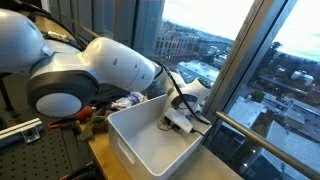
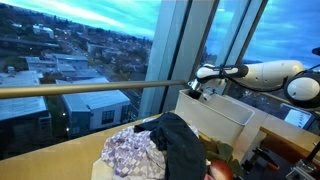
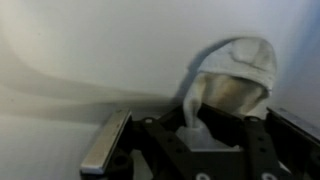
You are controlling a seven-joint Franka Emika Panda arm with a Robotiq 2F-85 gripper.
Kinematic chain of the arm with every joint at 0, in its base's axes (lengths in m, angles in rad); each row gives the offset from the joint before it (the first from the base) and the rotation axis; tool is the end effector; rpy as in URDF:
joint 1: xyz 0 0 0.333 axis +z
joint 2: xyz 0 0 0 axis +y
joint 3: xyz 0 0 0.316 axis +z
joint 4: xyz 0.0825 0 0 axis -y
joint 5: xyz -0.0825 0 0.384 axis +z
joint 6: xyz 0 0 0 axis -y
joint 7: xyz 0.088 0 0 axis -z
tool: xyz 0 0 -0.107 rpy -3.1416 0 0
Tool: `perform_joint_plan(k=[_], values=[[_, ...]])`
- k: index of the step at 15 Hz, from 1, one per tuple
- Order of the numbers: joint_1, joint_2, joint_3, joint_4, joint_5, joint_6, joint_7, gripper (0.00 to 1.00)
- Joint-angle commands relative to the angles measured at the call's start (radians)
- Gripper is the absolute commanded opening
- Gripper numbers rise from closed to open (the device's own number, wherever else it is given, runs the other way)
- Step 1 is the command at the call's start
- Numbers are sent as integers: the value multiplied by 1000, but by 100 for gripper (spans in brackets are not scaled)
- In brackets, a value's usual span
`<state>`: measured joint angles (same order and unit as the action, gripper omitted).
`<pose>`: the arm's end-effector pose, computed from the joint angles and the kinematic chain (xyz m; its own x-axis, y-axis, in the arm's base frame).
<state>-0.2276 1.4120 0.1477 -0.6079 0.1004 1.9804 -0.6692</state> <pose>0.7828 -0.1211 0.1038 0.9099 0.4000 0.1099 0.4146 -0.8851 -0.2114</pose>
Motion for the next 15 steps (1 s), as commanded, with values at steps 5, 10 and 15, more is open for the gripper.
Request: perform_joint_plan(k=[5, 10, 15], values=[[22, -108, -58, -43, -58, -8, 35, 0], [145, -222, -132, -52, -175, 9, 151, 0], [341, -289, -205, -47, -295, 0, 328, 0]])
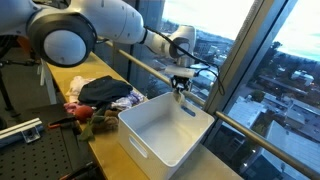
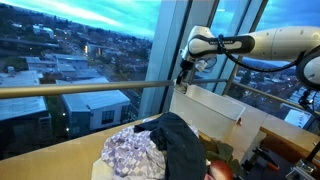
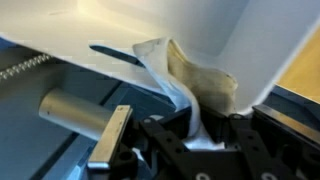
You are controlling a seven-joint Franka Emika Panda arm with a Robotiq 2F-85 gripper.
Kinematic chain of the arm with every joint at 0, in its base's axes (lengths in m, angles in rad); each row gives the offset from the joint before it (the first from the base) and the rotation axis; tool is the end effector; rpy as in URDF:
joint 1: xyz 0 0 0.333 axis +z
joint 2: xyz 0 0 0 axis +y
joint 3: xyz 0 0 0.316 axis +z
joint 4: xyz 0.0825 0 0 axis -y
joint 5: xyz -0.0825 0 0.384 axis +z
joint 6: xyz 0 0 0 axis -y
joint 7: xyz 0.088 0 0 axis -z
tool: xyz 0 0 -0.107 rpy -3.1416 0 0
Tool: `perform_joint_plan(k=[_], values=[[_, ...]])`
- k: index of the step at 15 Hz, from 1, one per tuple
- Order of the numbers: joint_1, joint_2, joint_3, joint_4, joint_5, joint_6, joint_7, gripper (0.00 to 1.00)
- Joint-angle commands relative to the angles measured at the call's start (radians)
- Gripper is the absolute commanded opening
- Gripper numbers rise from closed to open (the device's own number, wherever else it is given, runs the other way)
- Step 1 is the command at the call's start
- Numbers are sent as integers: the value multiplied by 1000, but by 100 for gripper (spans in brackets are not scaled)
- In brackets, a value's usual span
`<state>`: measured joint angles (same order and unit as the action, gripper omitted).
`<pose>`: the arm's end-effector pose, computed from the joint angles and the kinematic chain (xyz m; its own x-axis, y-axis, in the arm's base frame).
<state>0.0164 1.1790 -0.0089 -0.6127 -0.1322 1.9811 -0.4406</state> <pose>0.8230 0.0020 0.2859 0.8691 0.4826 0.1085 0.4560 -0.8667 0.2024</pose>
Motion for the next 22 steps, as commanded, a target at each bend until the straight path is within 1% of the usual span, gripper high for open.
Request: perform_joint_plan(k=[1, 5, 8, 12, 15, 18, 20, 22], values=[[140, -63, -58, -43, -79, -8, 145, 0], [303, -82, -77, -59, -129, -51, 313, 0], [413, -103, -75, -112, -139, -115, 443, 0], [543, -163, -67, -210, -135, -180, 586, 0], [626, -247, -76, -328, -142, -248, 694, 0], [662, -347, -75, -474, -134, -275, 773, 0], [662, -401, -73, -569, -129, -258, 808, 0], [643, -454, -68, -669, -118, -223, 824, 0]])
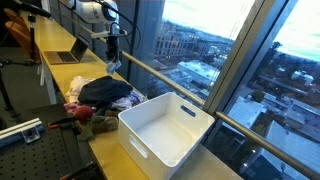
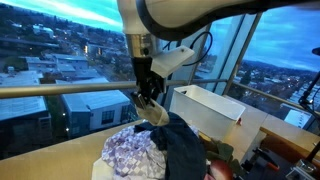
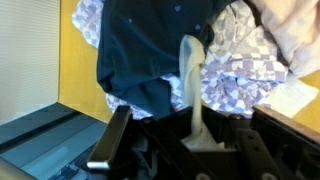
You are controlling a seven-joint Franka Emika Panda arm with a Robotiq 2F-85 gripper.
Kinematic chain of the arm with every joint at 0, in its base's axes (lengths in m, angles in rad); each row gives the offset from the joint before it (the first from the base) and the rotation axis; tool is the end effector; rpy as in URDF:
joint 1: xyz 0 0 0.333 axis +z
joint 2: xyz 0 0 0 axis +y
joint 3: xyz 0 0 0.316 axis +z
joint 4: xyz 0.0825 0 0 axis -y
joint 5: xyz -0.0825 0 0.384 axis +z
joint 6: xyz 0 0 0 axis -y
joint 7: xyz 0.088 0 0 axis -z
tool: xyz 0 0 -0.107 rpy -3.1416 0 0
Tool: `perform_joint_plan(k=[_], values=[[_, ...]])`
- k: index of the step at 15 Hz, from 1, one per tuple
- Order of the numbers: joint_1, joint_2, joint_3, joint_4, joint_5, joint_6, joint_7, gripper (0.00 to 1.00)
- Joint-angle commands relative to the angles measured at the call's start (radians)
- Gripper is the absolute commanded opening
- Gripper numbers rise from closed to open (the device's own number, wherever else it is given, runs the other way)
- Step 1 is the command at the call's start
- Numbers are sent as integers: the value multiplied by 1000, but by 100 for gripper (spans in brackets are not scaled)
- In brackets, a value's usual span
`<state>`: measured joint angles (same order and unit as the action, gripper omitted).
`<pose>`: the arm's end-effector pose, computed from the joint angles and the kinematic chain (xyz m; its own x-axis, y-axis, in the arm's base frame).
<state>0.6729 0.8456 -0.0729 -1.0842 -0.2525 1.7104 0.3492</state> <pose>0.6177 0.4144 0.3047 0.9457 0.3055 -0.1106 0.3248 -0.8805 0.3451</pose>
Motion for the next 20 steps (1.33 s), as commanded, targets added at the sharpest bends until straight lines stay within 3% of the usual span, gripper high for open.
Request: perform_joint_plan(k=[1, 6, 7, 8, 11, 18, 20], values=[[-25, -145, 1, -247, 8, 70, 32, 0], [-82, -246, 19, -510, 23, 288, -6, 0], [-129, -264, 68, -556, 5, 322, 2, 25], [-148, -284, 80, -611, 9, 362, -4, 26], [-218, -358, 123, -775, 14, 470, -7, 46], [-313, -624, 151, -1132, 5, 622, -1, 97], [-331, -689, 161, -1189, -1, 639, -5, 100]])
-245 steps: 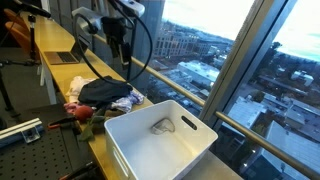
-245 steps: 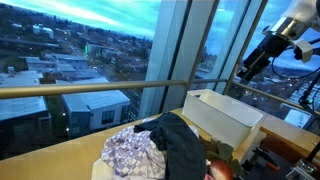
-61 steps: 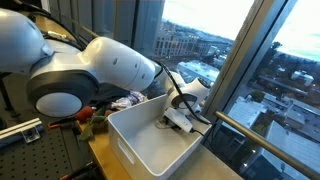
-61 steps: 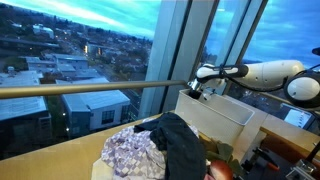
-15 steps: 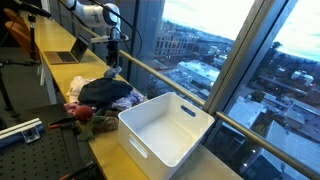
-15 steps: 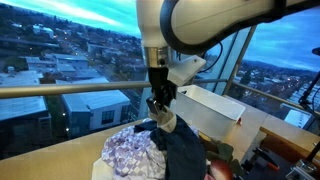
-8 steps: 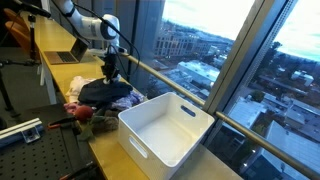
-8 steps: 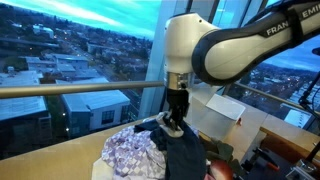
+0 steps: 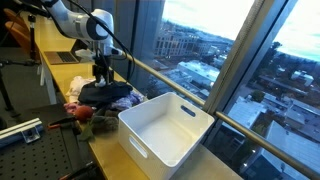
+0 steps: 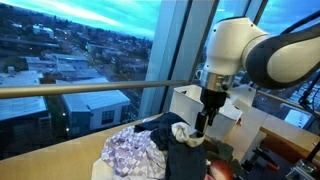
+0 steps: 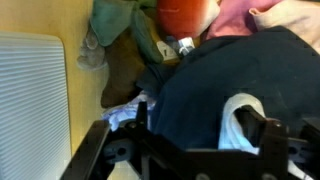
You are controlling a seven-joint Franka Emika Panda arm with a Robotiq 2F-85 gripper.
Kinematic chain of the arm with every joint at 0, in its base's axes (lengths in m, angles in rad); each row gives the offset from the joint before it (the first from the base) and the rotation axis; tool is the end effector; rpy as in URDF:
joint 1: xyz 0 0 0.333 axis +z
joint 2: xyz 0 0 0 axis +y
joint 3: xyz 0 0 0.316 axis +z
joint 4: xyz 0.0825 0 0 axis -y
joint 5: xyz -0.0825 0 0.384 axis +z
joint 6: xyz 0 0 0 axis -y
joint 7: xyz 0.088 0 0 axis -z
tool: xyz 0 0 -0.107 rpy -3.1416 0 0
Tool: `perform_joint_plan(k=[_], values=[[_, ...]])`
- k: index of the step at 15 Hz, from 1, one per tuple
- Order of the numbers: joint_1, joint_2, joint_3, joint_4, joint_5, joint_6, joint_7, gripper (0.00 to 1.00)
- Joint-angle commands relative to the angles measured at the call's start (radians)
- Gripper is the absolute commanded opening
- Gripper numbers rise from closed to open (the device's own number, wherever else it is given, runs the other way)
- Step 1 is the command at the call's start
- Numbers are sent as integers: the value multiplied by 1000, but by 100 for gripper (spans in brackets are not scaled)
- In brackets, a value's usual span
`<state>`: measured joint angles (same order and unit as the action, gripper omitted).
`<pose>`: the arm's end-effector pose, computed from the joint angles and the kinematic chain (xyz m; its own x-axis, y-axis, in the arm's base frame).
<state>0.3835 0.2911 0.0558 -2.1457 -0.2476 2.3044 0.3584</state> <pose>0.5044 0.2314 0.2559 0.9655 0.2467 -0.0829 0.2581 -0.9484 0.1841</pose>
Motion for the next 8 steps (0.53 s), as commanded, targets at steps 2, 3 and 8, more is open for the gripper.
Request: perform_joint_plan(k=[2, 3, 8], values=[[-65, -169, 40, -146, -9, 69, -38, 100], [-75, -187, 44, -156, -7, 87, -52, 100], [-119, -160, 55, -131, -10, 261, -163, 100]])
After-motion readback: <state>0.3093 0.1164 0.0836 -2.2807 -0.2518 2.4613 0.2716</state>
